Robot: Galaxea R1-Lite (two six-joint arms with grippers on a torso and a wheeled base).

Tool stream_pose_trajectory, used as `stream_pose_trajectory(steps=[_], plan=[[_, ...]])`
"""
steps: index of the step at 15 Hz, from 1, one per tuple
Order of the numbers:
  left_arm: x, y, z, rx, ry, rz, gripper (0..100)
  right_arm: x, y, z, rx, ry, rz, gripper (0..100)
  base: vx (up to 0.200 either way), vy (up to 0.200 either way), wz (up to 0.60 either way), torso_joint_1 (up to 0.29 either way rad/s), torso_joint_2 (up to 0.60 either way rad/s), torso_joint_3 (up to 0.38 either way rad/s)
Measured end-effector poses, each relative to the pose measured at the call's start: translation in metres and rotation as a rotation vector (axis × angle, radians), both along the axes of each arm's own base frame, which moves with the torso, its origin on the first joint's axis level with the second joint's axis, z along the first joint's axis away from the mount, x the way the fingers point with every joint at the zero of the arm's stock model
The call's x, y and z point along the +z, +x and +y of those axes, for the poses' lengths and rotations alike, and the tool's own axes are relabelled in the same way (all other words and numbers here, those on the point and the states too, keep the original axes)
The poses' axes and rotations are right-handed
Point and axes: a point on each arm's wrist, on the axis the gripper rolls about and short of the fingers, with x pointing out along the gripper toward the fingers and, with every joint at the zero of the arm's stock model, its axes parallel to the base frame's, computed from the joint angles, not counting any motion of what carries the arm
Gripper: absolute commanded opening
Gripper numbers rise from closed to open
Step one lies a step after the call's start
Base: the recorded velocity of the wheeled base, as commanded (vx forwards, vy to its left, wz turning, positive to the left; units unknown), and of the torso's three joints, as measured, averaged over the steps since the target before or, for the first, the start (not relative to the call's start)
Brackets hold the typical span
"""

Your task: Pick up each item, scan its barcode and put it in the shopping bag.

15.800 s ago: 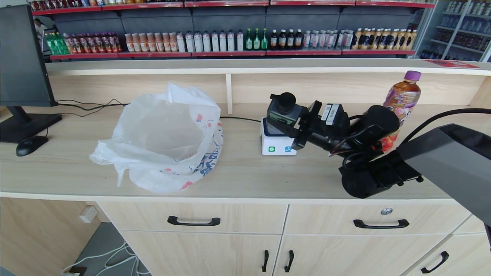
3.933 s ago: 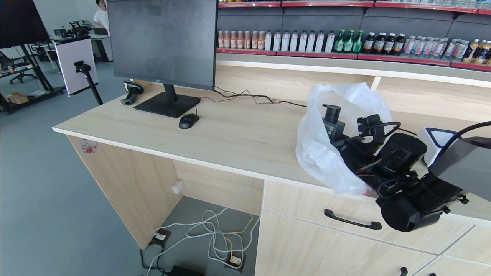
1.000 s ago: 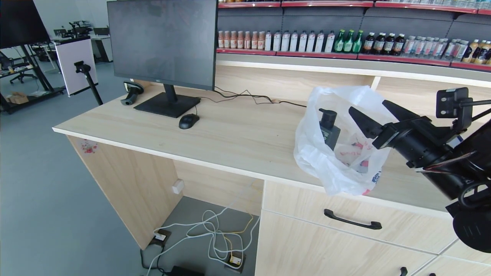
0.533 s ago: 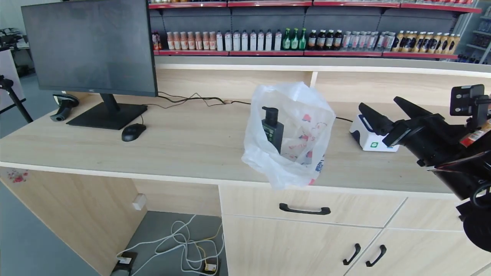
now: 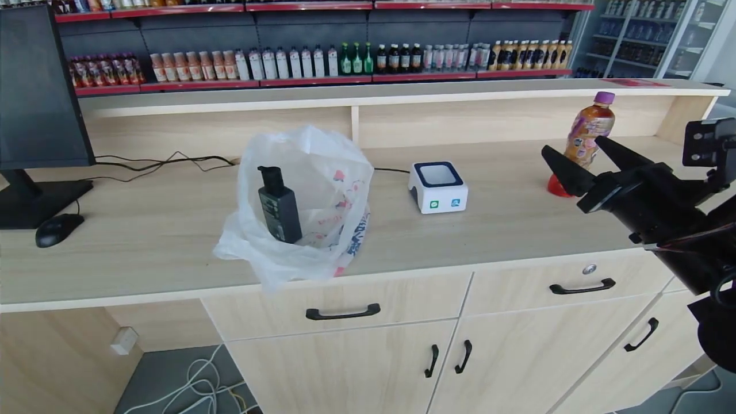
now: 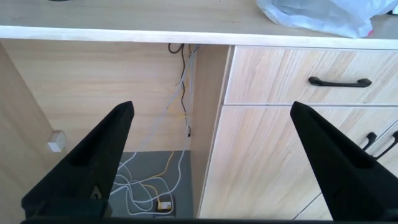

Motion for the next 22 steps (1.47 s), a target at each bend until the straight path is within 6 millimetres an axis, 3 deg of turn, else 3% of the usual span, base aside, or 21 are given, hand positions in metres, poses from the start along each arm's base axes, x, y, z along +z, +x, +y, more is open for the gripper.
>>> stream_pose_trajectory(steps=[16,22], plan=[[0.0,0.0,0.0,0.0,-0.001,0.0,100,-0.014,0.006,-0.004,-0.025,-0.022,0.046,100,0.0,-0.2,0.0,0.002,0.0,0.002],[0.0,0.0,0.0,0.0,-0.001,0.0,100,-0.022,0.003,-0.002,-0.017,-0.032,0.079,100,0.2,0.0,0.0,-0.003,0.0,0.002]])
